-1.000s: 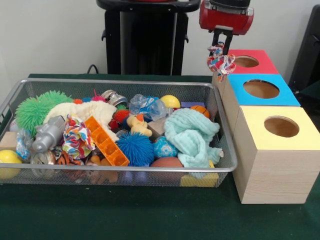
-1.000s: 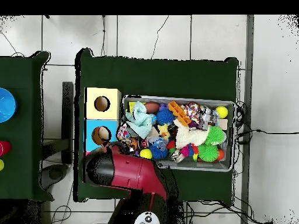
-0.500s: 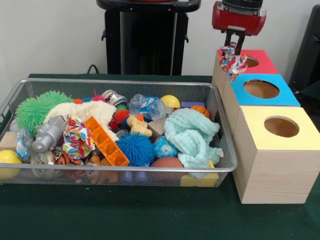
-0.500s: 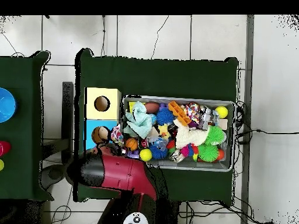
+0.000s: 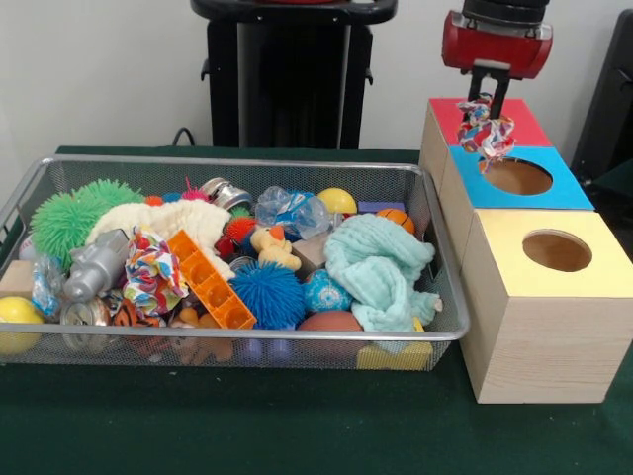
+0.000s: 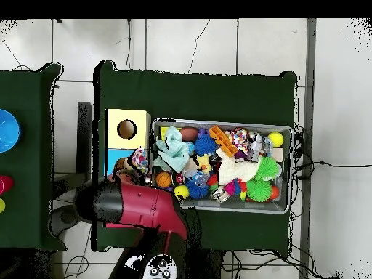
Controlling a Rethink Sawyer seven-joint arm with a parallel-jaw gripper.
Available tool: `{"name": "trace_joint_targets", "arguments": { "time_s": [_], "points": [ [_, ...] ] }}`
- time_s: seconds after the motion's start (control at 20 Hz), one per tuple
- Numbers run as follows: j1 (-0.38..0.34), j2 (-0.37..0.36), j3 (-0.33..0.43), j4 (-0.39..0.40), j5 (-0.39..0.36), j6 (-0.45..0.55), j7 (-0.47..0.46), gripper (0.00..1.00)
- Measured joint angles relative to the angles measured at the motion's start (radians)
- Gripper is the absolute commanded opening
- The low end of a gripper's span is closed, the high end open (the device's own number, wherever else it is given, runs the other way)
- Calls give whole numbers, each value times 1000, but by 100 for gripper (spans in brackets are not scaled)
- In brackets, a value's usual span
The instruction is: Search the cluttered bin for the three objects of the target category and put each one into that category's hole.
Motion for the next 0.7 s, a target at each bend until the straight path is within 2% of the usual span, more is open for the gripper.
{"name": "trace_joint_targets", "arguments": {
  "time_s": [0.45, 0.7],
  "points": [
    [4, 69, 1, -93, 52, -5, 0, 0],
    [1, 111, 25, -118, 84, -84, 0, 0]
  ]
}}
